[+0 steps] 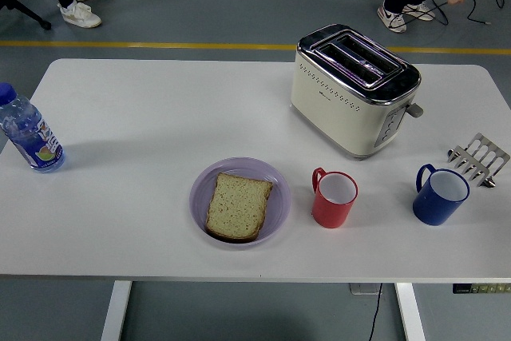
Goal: Pick up the cup,pour liquid into bread,place the cup on the desk
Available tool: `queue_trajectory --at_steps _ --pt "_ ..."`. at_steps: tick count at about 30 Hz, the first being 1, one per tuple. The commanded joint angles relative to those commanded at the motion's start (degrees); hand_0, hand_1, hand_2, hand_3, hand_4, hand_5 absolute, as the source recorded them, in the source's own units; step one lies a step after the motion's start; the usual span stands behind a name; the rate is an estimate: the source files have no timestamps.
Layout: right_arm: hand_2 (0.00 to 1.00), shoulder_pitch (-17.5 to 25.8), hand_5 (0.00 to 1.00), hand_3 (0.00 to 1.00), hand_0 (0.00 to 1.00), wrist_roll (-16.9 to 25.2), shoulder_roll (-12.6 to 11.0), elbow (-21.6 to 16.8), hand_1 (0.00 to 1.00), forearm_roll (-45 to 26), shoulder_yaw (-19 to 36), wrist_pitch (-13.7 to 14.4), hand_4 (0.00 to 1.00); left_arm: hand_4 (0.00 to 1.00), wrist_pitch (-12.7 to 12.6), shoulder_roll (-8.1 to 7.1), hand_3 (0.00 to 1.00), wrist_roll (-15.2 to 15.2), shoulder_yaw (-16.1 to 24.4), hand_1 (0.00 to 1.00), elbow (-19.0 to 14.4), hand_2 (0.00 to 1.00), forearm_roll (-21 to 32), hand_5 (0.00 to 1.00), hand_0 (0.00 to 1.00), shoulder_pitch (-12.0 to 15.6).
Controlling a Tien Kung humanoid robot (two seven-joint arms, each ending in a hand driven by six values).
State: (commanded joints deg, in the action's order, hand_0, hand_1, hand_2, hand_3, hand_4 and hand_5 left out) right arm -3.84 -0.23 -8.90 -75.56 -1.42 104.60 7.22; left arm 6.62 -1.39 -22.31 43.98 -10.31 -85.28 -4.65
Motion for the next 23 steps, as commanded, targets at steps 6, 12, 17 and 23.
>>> queue_trajectory --at_steps 6,12,17,23 --pt "0.665 -0.6 0.214 0.614 0.656 2.2 0.3 1.8 0.619 0.1 -2.5 -3.0 0.631 0.596 0.0 0.09 0.742 0.1 0.2 0.343 0.0 0.435 0.3 0.998 0.346 -0.2" --pt "0.665 -1.2 0.212 0.615 0.656 1.6 0.6 3.8 0.619 0.8 -3.1 -4.0 0.628 0.597 -0.1 0.17 0.741 0.3 0.5 0.343 0.0 0.435 0.3 0.998 0.346 -0.5" --pt "0.665 -1.2 0.212 0.615 0.656 1.5 0.7 4.0 0.619 0.8 -2.9 -3.9 0.628 0.597 -0.2 0.2 0.741 0.4 0.6 0.343 0.0 0.435 0.4 0.998 0.346 -0.6" --pt "0.664 -1.2 0.21 0.614 0.657 1.5 0.6 3.4 0.618 0.8 -2.0 -3.8 0.623 0.598 -0.2 0.16 0.741 0.4 0.6 0.342 0.0 0.434 0.3 0.998 0.346 -0.6"
